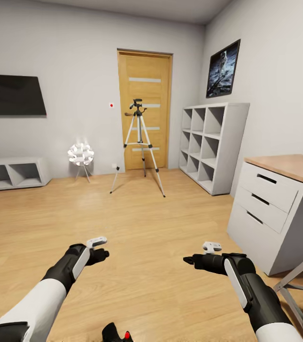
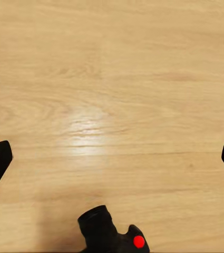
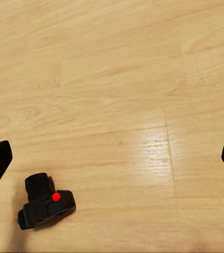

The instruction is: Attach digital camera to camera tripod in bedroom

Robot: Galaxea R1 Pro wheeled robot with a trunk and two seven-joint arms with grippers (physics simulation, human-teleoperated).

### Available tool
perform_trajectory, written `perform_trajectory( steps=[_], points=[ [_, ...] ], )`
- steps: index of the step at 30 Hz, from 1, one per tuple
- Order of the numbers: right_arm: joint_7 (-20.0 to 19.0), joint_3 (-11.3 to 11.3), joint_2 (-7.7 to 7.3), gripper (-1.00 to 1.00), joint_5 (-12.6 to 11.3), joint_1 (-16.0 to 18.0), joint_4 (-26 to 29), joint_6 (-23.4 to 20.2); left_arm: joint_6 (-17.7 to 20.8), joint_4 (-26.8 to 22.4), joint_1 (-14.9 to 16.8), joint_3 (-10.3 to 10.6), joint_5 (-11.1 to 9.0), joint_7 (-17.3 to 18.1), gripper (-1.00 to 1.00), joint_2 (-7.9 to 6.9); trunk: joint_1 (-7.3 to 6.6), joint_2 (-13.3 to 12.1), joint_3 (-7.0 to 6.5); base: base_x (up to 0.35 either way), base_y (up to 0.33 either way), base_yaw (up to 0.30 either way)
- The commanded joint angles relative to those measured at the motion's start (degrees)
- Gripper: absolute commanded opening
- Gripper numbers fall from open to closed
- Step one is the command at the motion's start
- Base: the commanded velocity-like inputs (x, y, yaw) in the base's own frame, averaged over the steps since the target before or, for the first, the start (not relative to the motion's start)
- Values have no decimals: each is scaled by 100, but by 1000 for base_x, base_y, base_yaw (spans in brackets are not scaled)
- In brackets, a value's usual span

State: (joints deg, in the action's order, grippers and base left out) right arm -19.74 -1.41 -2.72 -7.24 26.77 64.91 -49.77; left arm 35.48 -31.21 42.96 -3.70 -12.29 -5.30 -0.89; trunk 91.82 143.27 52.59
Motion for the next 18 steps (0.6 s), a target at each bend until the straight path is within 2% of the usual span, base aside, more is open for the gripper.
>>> perform_trajectory(
  steps=[1,18],
  points=[
    [6,-7,0,100,-40,3,4,-33,10,4,2,-5,-35,-44,100,1,1,5,29,0,0,0],
    [5,-17,0,100,-58,4,-26,-42,-53,28,2,-8,32,3,100,1,45,27,406,0,0,0]
  ],
)
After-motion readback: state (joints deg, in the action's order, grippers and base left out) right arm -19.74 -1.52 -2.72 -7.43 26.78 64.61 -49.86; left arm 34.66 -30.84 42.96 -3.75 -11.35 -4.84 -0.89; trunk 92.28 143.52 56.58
